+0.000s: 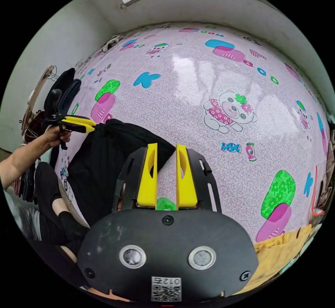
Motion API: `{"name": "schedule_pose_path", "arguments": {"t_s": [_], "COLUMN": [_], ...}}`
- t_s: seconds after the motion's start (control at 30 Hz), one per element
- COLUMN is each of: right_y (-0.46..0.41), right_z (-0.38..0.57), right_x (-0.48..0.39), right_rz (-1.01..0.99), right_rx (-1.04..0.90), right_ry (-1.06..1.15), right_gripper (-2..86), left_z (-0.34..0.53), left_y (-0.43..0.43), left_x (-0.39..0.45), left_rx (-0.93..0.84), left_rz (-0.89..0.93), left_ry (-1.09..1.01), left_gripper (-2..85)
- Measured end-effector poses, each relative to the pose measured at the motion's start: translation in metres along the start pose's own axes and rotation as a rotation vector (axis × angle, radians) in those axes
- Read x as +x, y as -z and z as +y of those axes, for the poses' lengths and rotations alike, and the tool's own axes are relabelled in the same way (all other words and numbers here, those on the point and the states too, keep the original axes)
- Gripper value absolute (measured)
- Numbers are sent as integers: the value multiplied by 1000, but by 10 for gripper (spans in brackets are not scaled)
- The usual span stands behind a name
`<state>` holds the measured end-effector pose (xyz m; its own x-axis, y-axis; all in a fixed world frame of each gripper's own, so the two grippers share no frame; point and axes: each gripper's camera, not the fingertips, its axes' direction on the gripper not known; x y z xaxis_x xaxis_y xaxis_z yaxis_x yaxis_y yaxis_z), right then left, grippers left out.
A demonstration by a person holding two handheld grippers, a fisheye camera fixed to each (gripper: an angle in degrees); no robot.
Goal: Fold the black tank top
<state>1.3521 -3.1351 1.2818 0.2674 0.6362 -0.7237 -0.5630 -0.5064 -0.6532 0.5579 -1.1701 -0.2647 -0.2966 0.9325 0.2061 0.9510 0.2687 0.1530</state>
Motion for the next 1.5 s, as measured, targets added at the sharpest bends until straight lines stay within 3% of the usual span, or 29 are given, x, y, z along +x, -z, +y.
{"name": "schedule_pose_path", "arguments": {"t_s": [0.27, 0.43, 0.6, 0.7, 0.83, 0.87, 0.97, 1.03, 1.2, 1.37, 1.5], "right_y": [-54, -20, -19, 0, 49, 60, 70, 86, 155, 210, 288], "right_z": [8, 36, 47, 46, 50, 52, 51, 47, 36, 16, 26], "right_x": [-31, 18, 64, 70, 87, 96, 128, 142, 171, 230, 256], "right_rz": [82, -33, -105, -90, -120, -121, -118, -123, -116, -88, -87], "right_rx": [-95, 34, 14, 21, 99, 108, 61, 65, 103, 63, 107], "right_ry": [208, 73, -37, -16, 5, -8, -60, -76, -38, -151, -215], "right_gripper": [15, 5, 2, 1, 0, 0, 0, 0, 3, 14, 27], "left_z": [-4, -8, -9, -4, -1, 2, -5, -7, -2, -5, 23], "left_y": [-3, 26, 4, 10, 31, 44, 27, 12, 30, 6, 39], "left_x": [-1, 7, -40, -35, -19, -12, -31, -43, -41, -65, -67], "left_rx": [-42, 28, -69, -34, 54, 143, 38, -5, 156, -14, 124], "left_rz": [-2, 10, 162, 142, 185, 198, 60, 100, 206, 147, 172], "left_ry": [-65, -206, -50, -116, -236, -316, -184, -137, -218, -44, 8], "left_gripper": [13, 7, 8, 7, 4, 3, 4, 5, 9, 17, 24]}}
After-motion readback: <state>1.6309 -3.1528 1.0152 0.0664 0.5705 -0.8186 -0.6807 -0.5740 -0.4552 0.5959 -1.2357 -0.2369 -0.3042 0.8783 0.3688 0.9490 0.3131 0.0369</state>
